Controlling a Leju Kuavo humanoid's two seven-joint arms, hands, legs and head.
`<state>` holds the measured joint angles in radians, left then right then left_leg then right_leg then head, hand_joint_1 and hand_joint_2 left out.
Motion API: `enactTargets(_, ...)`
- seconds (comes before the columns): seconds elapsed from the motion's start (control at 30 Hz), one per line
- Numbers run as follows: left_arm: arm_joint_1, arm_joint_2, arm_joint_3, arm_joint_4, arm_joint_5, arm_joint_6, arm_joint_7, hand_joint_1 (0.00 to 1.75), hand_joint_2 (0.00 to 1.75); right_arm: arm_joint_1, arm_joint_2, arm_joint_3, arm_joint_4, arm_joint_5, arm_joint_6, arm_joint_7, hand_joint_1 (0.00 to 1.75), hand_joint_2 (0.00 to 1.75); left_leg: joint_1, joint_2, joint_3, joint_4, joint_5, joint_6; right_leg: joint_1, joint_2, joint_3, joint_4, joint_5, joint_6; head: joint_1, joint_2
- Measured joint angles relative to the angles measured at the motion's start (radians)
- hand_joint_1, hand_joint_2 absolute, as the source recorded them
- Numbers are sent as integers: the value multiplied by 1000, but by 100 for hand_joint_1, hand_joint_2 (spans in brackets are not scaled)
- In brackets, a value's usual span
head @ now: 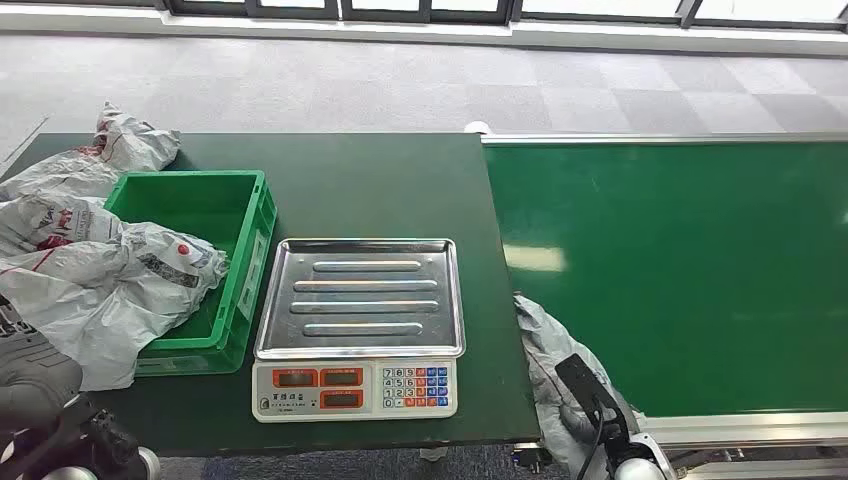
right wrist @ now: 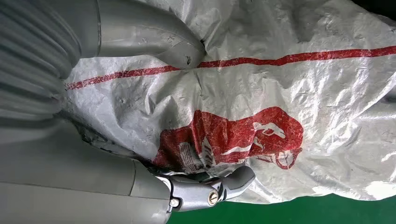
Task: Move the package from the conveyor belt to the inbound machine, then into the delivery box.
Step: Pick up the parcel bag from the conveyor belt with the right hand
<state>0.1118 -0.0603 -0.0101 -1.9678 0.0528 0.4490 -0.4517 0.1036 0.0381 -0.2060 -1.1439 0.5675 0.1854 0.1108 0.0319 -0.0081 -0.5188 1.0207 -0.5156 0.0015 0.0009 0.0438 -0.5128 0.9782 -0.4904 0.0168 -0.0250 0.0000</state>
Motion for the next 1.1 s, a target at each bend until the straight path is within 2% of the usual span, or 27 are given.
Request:
enactTargets(0.17,0,0,-2,0,6,-2,1,0,0,-1,-3,21,2,68,-29,15,175,175,0,-1,2,0,0,1,0,-2,0,0,1,-2,0,0)
enactTargets(0.43,4,0,-2,1,16,-3,1,0,0,-15,-14,52,15,118,-65,25,175,175,0,-5,8,0,-1,-1,0,-6,2,-1,4,5,0,0)
enactTargets(0.7,40,0,-1,-4,42,-3,-11,0,0,1,-41,185,18,388,-248,124,175,175,-1,-14,6,-1,-2,-2,0,-12,2,0,0,5,0,0)
enactTargets(0.83,68,-2,3,-18,46,-10,-23,0,0,57,-80,234,-84,500,-286,233,175,175,-3,-21,1,-1,-1,-1,-2,-20,0,1,-1,5,0,0)
enactTargets(0.93,94,-7,10,-35,45,-20,-36,0,0,119,-113,231,-205,676,-334,304,175,175,-6,-26,-5,-1,-1,-1,-5,-24,-4,4,-2,6,0,0)
enactTargets(1.0,113,-12,17,-49,44,-24,-43,0,0,161,-127,203,-307,767,-307,305,175,175,-8,-25,-9,-1,0,-1,-8,-23,-9,5,-2,6,0,0)
enactTargets(1.1,128,-20,26,-64,43,-27,-45,0,0,191,-133,152,-419,807,-271,283,175,175,-9,-21,-11,-1,0,-1,-8,-22,-14,6,-2,6,0,0)
